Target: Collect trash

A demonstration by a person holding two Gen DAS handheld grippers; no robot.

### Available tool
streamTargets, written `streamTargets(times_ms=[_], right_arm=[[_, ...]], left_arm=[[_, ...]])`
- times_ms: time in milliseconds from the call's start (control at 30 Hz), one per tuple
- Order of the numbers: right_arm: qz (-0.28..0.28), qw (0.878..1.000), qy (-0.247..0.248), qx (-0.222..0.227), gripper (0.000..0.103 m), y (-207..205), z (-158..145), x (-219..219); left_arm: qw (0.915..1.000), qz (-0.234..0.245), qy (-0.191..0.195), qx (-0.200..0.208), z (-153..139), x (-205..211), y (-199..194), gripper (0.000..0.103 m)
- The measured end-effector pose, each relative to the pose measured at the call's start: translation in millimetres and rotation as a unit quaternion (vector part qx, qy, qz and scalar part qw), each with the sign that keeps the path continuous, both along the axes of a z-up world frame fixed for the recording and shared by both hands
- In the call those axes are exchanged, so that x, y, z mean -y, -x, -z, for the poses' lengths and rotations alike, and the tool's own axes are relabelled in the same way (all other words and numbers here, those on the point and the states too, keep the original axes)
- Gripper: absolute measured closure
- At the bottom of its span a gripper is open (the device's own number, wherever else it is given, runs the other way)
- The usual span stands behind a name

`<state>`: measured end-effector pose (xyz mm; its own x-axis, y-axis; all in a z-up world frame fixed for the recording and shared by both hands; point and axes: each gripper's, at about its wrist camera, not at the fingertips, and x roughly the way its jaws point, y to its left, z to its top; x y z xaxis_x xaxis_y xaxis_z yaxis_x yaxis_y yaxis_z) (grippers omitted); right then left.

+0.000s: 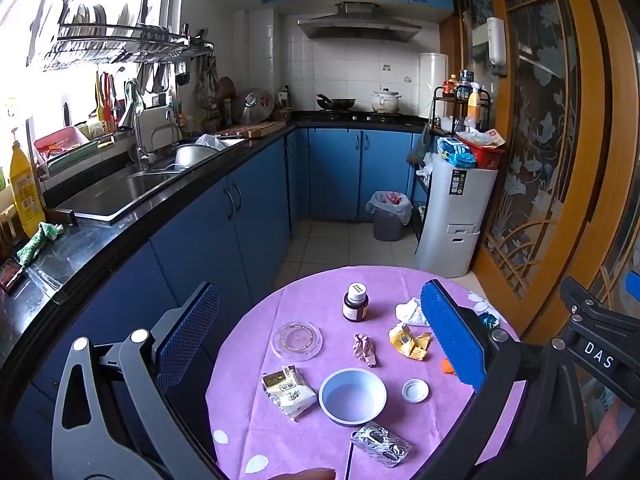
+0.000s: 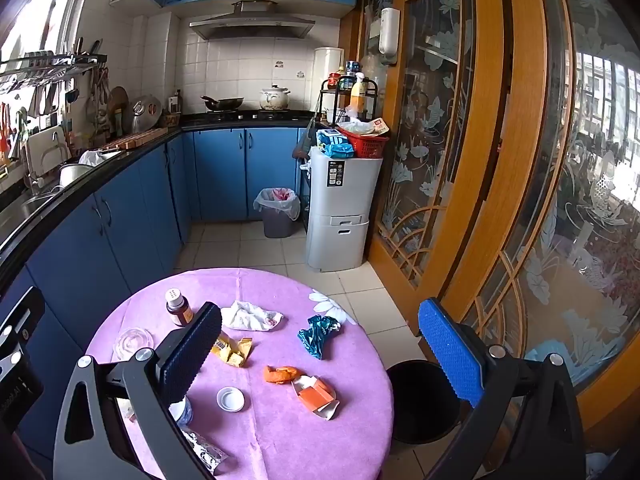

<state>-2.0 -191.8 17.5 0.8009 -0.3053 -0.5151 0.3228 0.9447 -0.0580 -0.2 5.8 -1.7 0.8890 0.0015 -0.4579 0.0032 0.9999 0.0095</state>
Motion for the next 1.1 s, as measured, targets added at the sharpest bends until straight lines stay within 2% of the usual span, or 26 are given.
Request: streamTargets(times_ms=[567,600,1100], right_arm=[[-0.001,1.000,0.000,-0.002,0.007,-3,2,-5],[-0.002,1.000,-0.001,-0.002,0.007,-3,2,-4],[-0.009,0.999,-0.008,-0.033,0.007,-14,16,-4]], left_arm=[[1.0000,0.001,0.002,-0.007,11,-16,-3,0.003],[1.0000,-0.002,-0.001,-0.009,3,-1,-5,0.003],[0.9991,0.000,0.001,-0.042,15,1,-19,0.003]])
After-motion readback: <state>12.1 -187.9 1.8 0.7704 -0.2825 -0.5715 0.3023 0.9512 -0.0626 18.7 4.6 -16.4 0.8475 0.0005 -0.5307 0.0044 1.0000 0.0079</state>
